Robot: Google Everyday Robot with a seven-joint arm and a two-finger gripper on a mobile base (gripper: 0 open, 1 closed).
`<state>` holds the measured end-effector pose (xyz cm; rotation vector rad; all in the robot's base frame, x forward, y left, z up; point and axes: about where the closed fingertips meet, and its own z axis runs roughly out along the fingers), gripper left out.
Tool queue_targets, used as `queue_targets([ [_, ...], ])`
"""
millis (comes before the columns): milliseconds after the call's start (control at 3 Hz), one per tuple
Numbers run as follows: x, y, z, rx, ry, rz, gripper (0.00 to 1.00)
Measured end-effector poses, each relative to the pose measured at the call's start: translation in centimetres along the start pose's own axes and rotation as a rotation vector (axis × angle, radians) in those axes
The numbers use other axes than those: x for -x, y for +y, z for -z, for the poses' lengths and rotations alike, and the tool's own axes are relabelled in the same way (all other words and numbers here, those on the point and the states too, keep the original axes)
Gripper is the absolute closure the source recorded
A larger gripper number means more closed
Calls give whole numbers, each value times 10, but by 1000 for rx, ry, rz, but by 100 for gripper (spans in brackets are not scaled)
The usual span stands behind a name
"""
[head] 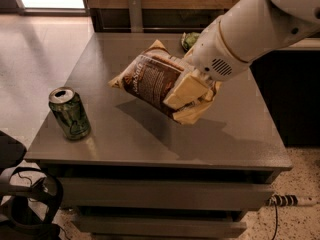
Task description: Move brown chip bag near green can
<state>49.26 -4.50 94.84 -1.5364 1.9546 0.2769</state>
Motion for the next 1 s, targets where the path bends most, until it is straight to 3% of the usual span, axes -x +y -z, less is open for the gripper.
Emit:
queue_targets([
  [333,2,1,0,0,0,3,9],
  [667,3,2,0,0,-1,6,0],
  [1000,3,2,0,0,-1,6,0],
])
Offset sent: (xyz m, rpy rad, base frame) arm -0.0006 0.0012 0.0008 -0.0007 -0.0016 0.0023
